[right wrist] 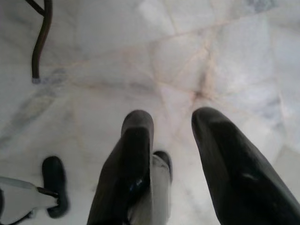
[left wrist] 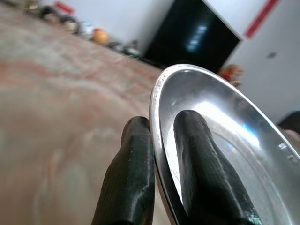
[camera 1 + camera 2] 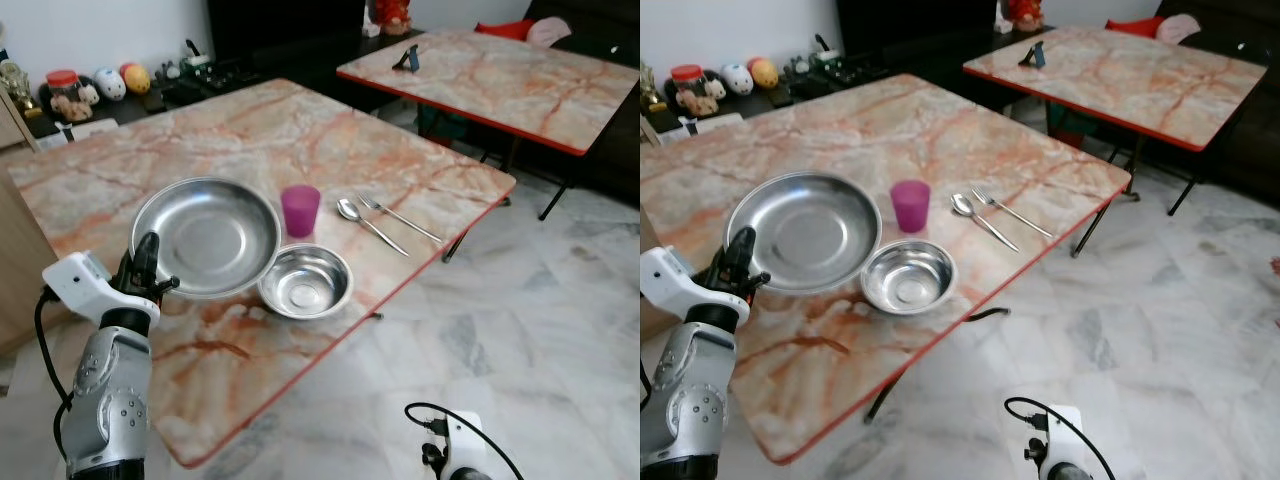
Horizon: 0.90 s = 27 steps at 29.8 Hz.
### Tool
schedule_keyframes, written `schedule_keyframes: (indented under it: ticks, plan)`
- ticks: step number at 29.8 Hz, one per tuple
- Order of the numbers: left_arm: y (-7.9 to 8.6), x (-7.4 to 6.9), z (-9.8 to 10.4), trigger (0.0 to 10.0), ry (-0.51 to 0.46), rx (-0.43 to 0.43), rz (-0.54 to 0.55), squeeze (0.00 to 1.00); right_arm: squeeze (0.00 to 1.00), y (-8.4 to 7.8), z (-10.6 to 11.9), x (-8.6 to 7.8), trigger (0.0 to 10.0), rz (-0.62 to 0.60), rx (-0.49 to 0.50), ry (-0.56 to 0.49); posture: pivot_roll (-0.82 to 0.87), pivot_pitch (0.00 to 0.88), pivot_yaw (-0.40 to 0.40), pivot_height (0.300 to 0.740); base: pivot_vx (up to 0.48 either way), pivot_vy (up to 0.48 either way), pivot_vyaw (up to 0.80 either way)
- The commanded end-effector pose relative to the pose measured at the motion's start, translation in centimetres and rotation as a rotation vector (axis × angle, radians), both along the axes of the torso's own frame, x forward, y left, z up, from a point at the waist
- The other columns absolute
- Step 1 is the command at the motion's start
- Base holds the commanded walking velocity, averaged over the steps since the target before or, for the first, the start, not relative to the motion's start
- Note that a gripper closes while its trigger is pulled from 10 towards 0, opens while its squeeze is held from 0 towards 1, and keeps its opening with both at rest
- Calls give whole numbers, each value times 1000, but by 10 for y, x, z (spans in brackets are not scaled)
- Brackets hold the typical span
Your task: Setting the table
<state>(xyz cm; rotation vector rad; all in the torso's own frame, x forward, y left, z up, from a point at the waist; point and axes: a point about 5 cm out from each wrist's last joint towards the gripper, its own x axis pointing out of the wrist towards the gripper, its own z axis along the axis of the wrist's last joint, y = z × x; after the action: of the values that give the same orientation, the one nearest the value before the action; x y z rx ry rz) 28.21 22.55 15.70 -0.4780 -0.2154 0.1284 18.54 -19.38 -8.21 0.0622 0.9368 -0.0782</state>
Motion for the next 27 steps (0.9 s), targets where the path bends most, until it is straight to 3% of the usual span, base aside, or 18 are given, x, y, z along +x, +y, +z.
schedule_keyframes:
  ticks: [1, 10, 20, 27]
  plan:
    - [1, 1, 8, 10000, -30, 1, 1, 0, 0, -2, 3, 5, 10000, 3, -13, -12, 1, 0, -1, 707, 0, -480, 800]
    - [-2, 2, 9, 10000, -22, -2, 21, 0, 0, -1, 3, 6, 10000, -10, -2, -15, -2, 0, 5, 707, 0, -480, 708]
    - [-4, 3, 11, 10000, -17, -3, 31, 0, 0, 0, 3, 7, 10000, -2, -7, -16, -9, 0, 10, 707, 0, -480, 0]
    - [-5, 3, 11, 10000, -11, 1, 31, 0, 0, 1, 3, 6, 10000, 6, -6, -10, -11, 0, 10, 707, 0, -480, 721]
